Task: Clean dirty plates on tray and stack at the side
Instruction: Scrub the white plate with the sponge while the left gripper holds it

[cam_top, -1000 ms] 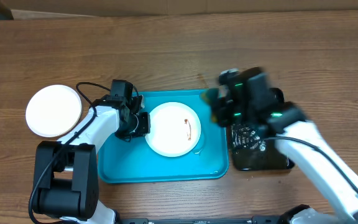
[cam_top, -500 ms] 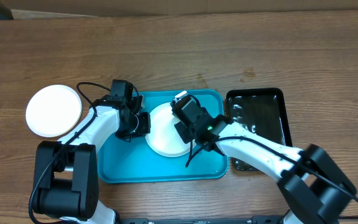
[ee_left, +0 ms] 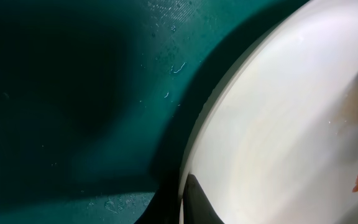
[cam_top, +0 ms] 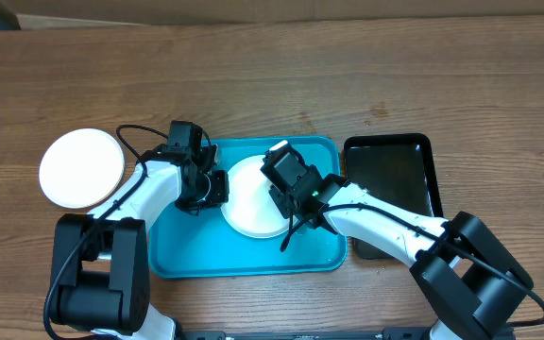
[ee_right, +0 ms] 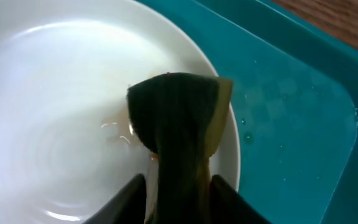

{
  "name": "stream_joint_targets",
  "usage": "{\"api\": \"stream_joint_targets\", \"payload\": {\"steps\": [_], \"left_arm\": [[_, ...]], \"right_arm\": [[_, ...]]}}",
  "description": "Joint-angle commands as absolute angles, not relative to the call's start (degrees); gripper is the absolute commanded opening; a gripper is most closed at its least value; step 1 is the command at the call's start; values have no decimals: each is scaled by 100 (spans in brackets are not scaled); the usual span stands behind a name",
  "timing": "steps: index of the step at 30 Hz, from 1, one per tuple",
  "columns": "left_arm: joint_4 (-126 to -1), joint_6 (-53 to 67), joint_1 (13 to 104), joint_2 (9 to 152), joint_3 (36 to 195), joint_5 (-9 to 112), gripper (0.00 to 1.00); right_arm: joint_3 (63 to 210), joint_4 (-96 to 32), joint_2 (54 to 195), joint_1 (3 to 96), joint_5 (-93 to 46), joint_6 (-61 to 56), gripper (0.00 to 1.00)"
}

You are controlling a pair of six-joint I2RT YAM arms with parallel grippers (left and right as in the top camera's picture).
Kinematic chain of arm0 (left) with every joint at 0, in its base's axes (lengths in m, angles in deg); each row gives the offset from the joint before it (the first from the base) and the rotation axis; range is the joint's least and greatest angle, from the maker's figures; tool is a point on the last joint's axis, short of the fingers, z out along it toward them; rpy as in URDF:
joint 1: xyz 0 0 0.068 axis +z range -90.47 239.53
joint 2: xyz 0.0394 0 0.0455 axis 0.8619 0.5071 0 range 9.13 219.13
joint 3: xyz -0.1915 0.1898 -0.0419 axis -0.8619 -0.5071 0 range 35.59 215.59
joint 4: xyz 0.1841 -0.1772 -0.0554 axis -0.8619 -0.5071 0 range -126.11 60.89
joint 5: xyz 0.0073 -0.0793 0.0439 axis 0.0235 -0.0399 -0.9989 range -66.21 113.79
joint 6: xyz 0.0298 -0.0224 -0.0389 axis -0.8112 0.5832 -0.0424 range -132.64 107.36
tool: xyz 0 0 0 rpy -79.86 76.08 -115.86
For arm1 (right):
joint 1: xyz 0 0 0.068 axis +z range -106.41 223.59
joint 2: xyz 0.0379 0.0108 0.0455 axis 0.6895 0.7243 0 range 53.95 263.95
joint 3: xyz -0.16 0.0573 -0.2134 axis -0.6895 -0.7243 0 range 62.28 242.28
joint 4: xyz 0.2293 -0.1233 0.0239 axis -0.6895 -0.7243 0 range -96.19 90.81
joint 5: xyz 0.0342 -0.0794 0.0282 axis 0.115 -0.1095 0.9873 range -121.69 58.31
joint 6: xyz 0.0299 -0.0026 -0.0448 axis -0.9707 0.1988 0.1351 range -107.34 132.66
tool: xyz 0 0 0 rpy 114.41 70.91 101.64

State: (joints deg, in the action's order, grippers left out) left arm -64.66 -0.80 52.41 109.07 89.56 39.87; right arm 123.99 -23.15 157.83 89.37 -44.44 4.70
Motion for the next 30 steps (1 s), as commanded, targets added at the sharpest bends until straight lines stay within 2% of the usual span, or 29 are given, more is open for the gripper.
{"api": "stream_joint_targets", "payload": {"steps": [1, 2, 5, 15, 16, 17, 18, 20, 22, 24, 26, 27, 30], "left_arm": [[-6505, -87, 5195, 11113, 8782, 3845, 4], [-6508, -87, 5195, 11113, 8782, 3845, 4], [-6505, -87, 5195, 11113, 8782, 3845, 4], [-6505, -84, 5195, 11113, 8782, 3845, 4], [-6505, -87, 5195, 11113, 8782, 3845, 4], [-6505, -84, 5195, 11113, 8782, 3845, 4], [-6505, -84, 5195, 11113, 8782, 3845, 4], [-6505, -84, 5195, 11113, 8782, 3845, 4], [-6505, -84, 5195, 11113, 8782, 3845, 4], [-6505, -84, 5195, 11113, 8782, 3845, 4], [-6505, -84, 5195, 11113, 8782, 3845, 4], [-6505, -87, 5195, 11113, 8782, 3845, 4], [-6505, -87, 5195, 11113, 8782, 3845, 4]], "right_arm": [[12379, -2237, 15759, 8921, -4407, 367, 13], [12368, -2228, 15759, 8921, -4407, 367, 7], [12270, -2145, 15759, 8921, -4409, 345, 4], [11935, -1869, 15759, 8917, -4494, -7, 13], [11918, -1839, 15759, 8917, -4494, -31, 18], [11909, -1806, 15759, 8917, -4499, -77, 31], [11911, -1762, 15759, 8917, -4497, -86, 40], [11933, -1692, 15759, 8917, -4497, -88, 41], [11975, -1644, 15759, 8917, -4503, -88, 39], [11977, -1611, 15759, 8917, -4497, -88, 32], [11970, -1638, 15759, 8917, -4497, -88, 17], [11960, -1644, 15759, 8917, -4497, -88, 6], [11905, -1679, 15759, 8917, -4497, -88, 4]]}}
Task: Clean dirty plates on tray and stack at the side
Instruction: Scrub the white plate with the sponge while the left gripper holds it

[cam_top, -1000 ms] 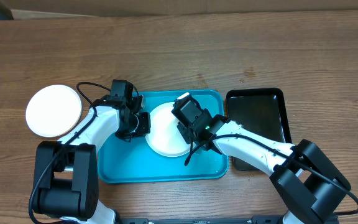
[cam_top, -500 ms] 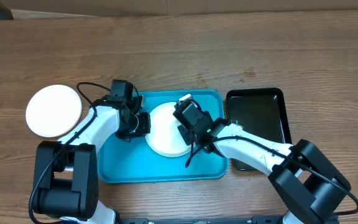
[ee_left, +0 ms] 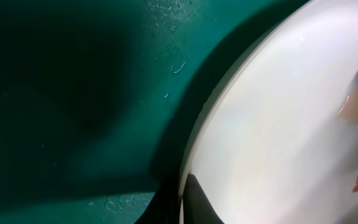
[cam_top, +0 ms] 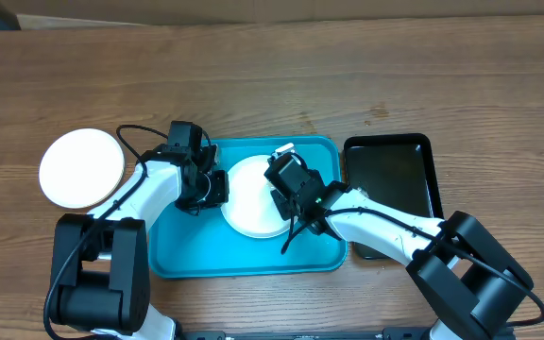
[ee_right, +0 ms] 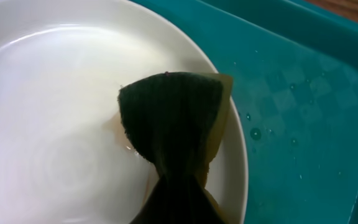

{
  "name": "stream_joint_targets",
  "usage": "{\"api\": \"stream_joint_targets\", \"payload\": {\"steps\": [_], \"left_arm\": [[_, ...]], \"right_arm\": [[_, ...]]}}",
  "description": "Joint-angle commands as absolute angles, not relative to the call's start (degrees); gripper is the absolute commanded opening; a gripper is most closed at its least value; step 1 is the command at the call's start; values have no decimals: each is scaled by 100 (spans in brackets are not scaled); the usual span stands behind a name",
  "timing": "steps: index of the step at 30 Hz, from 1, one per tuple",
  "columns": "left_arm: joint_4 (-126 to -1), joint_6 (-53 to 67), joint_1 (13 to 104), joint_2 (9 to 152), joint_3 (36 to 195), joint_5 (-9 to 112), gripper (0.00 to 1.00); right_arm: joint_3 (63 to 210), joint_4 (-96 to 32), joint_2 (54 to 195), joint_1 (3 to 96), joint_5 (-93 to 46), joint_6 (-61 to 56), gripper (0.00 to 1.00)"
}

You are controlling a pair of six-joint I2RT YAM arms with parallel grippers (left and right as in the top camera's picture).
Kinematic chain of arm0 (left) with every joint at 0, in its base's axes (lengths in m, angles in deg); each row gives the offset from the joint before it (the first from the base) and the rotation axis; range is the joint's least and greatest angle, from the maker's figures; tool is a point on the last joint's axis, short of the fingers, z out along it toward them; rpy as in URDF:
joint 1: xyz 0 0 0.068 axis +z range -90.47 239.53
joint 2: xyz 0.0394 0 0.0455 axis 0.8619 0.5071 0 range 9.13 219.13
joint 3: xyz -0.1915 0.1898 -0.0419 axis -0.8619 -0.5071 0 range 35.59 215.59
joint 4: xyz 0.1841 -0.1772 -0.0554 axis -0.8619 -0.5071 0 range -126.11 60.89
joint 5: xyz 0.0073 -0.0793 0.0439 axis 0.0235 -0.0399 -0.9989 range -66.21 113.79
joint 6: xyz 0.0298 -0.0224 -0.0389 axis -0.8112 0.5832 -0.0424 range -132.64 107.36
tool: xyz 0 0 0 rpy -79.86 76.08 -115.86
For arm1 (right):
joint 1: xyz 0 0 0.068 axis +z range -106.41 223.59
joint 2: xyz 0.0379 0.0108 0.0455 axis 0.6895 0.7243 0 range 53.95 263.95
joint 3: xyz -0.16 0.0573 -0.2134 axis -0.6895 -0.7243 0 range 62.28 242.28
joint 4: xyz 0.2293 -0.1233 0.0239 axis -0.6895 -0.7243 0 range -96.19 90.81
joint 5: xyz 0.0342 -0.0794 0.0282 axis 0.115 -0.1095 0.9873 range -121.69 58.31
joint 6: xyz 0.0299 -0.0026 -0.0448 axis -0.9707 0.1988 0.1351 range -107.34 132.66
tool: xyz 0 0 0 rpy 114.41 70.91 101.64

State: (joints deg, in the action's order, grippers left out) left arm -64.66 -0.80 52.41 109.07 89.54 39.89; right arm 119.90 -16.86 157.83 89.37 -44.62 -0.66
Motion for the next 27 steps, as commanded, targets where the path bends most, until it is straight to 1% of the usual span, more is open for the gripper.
{"api": "stream_joint_targets", "payload": {"steps": [1, 6, 12, 16, 23, 27], "left_arm": [[-6505, -84, 5195, 11113, 8782, 3845, 4], [-6503, -84, 5195, 11113, 8782, 3845, 4], [-6503, -84, 5195, 11113, 8782, 3845, 4], [-6505, -84, 5195, 11113, 8782, 3845, 4], [-6505, -84, 5195, 11113, 8782, 3845, 4], [-6505, -84, 5195, 11113, 8782, 3845, 4]], "right_arm": [[11881, -1673, 15759, 8917, -4497, -88, 4], [11638, -1620, 15761, 8917, -4455, -330, 4], [11597, -1572, 15761, 8917, -3600, -1012, 4], [11594, -1546, 15761, 8917, -3318, -1511, 4], [11597, -1107, 15759, 8851, -2750, -1592, 4], [11778, -674, 15651, 8591, -2370, -1587, 4]]}}
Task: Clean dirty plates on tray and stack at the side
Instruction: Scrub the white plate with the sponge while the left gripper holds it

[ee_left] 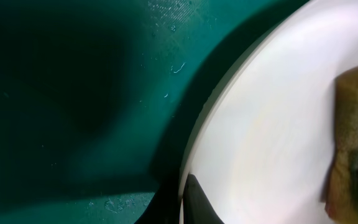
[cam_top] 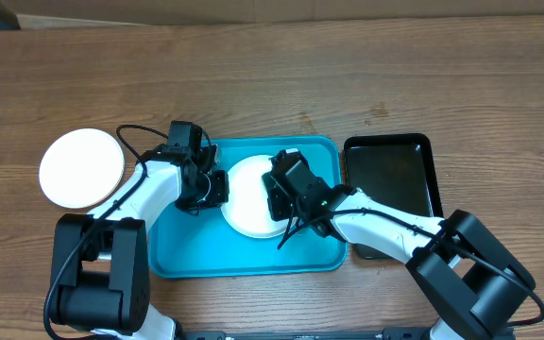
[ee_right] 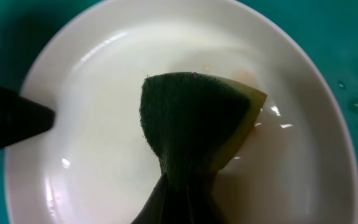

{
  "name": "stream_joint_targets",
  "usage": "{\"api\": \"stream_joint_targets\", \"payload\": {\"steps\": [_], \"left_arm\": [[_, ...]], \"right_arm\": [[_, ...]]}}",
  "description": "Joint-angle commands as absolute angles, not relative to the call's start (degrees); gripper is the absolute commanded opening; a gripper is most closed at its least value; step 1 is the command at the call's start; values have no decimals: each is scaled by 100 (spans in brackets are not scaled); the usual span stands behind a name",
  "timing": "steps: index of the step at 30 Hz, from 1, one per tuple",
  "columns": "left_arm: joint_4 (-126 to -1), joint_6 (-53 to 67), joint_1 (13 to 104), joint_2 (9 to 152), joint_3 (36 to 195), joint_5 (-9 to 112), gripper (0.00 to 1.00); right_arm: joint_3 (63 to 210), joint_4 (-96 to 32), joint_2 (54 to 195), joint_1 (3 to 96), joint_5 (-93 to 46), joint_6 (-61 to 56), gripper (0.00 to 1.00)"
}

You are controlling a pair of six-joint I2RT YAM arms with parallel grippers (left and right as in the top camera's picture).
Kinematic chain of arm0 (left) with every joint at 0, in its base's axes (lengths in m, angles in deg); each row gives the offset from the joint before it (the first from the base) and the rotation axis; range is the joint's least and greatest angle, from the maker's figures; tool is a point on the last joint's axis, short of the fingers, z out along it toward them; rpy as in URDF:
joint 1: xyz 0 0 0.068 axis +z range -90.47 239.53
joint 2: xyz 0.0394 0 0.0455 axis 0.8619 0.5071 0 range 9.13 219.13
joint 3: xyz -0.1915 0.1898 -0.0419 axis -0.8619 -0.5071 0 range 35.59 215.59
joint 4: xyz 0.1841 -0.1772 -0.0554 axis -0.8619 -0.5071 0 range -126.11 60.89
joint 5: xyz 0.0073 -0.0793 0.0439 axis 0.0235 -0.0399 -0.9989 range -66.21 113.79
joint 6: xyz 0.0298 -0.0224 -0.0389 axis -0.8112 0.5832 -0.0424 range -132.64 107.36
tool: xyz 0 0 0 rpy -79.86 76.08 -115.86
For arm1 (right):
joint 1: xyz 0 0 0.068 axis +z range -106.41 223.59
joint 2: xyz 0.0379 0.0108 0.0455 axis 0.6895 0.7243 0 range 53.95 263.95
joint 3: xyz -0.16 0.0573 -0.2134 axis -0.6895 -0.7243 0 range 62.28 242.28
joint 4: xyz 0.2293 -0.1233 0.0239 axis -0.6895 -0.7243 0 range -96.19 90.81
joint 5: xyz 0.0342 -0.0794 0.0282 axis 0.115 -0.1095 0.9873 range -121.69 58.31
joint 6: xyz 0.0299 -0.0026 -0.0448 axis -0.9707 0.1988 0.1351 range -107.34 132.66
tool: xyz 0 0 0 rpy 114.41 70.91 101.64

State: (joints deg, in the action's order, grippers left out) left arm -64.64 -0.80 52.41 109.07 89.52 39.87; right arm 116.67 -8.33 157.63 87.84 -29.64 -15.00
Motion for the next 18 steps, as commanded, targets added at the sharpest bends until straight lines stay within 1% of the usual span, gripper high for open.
{"api": "stream_joint_targets", "payload": {"steps": [1, 4, 7, 12, 14, 18], "left_arm": [[-6505, -84, 5195, 11113, 8782, 3845, 4], [-6503, -84, 5195, 11113, 8782, 3843, 4], [-6503, -87, 5195, 11113, 8782, 3843, 4], [-6501, -84, 5195, 11113, 8782, 3845, 4], [-6501, -84, 5195, 11113, 8782, 3845, 4], [-6503, -84, 5195, 11113, 8782, 3845, 4]], "right_arm": [[11866, -623, 15582, 8489, -2108, -1587, 4], [12099, -549, 15302, 8176, -1192, -1589, 4], [12128, -702, 15057, 7953, -643, -1640, 4], [12038, -1183, 15094, 7942, -444, -1784, 4], [11898, -1100, 15155, 7995, -178, -1828, 4], [11610, -866, 15225, 8119, -95, -2059, 4]]}}
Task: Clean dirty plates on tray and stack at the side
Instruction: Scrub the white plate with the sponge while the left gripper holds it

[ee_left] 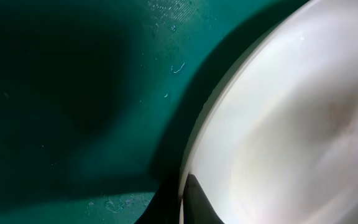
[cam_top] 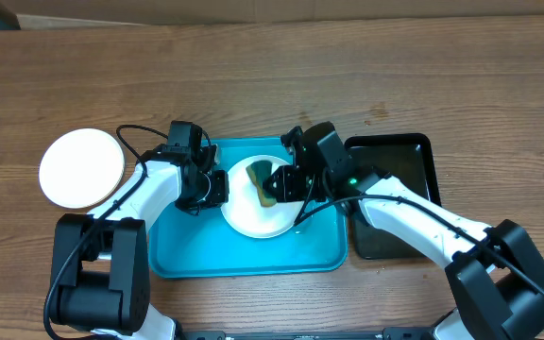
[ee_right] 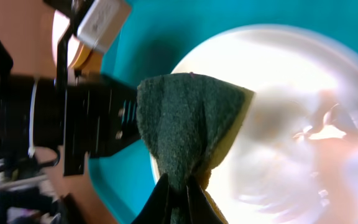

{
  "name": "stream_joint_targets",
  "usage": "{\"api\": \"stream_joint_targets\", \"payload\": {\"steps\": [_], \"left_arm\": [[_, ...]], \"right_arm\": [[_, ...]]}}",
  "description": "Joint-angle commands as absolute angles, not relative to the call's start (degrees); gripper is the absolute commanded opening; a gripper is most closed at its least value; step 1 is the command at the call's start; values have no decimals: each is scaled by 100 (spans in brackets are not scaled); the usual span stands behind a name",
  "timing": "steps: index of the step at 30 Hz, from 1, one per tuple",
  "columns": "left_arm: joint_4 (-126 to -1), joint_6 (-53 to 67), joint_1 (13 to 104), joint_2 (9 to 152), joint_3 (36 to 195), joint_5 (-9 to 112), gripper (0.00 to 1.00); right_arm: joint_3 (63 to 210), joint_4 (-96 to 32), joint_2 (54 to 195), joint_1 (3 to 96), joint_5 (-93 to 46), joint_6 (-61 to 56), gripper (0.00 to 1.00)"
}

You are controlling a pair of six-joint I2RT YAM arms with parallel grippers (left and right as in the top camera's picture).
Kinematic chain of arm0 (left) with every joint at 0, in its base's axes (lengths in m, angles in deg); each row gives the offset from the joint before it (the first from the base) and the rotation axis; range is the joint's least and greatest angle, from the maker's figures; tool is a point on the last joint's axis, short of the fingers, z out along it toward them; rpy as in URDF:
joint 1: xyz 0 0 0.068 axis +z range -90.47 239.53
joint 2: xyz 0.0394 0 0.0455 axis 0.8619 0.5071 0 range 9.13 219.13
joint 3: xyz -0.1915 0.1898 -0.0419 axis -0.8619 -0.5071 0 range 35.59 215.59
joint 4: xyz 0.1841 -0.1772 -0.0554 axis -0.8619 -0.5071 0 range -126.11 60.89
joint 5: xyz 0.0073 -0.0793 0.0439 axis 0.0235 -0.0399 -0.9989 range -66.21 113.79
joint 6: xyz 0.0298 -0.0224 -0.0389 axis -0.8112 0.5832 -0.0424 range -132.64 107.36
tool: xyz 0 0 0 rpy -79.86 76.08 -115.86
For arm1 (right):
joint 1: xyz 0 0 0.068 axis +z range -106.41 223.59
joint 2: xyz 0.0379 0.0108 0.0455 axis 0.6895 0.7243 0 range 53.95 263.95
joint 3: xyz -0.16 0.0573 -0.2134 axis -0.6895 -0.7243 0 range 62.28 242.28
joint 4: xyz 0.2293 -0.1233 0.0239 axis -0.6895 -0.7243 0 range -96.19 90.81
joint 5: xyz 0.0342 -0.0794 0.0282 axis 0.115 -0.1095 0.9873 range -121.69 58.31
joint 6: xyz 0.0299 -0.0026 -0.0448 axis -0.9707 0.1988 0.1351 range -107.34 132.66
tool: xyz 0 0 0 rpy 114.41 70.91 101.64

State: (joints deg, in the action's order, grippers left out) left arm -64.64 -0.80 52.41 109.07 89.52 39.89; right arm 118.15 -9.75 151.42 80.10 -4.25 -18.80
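A white plate [cam_top: 253, 212] lies on the teal tray [cam_top: 187, 250]. My left gripper [cam_top: 218, 187] is shut on the plate's left rim; in the left wrist view one dark finger [ee_left: 196, 202] lies over the plate [ee_left: 291, 124] edge. My right gripper [cam_top: 282, 182] is shut on a green-and-yellow sponge [cam_top: 262, 178] over the plate's far part. In the right wrist view the sponge [ee_right: 188, 118] stands before the wet plate [ee_right: 291, 137], pinched at my right gripper [ee_right: 179, 193]. Whether the sponge touches the plate cannot be told.
A second white plate [cam_top: 81, 168] sits on the wooden table left of the tray. A black tray [cam_top: 395, 179] lies right of the teal one, under my right arm. Water drops [ee_left: 176, 67] dot the teal tray.
My right wrist has turned from pointing down over the plate's middle to reaching in from the right. The sponge is now over the plate's far part. The left gripper has not moved.
The sponge was at the plate's right rim at the first two moments, with the left gripper holding the left rim. Then it was on the plate's middle. Now it is over the far part, the right arm coming in from the right.
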Motion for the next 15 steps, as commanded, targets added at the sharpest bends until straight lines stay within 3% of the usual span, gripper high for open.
{"api": "stream_joint_targets", "payload": {"steps": [1, 8, 15], "left_arm": [[-6503, -87, 5195, 11113, 8782, 3845, 4], [-6503, -84, 5195, 11113, 8782, 3845, 4], [-6501, -87, 5195, 11113, 8782, 3845, 4]], "right_arm": [[11529, -766, 15225, 8152, -95, -2064, 4], [10937, 386, 15289, 8298, -99, -2263, 4], [10755, 745, 15719, 8307, -206, -2304, 4]]}}
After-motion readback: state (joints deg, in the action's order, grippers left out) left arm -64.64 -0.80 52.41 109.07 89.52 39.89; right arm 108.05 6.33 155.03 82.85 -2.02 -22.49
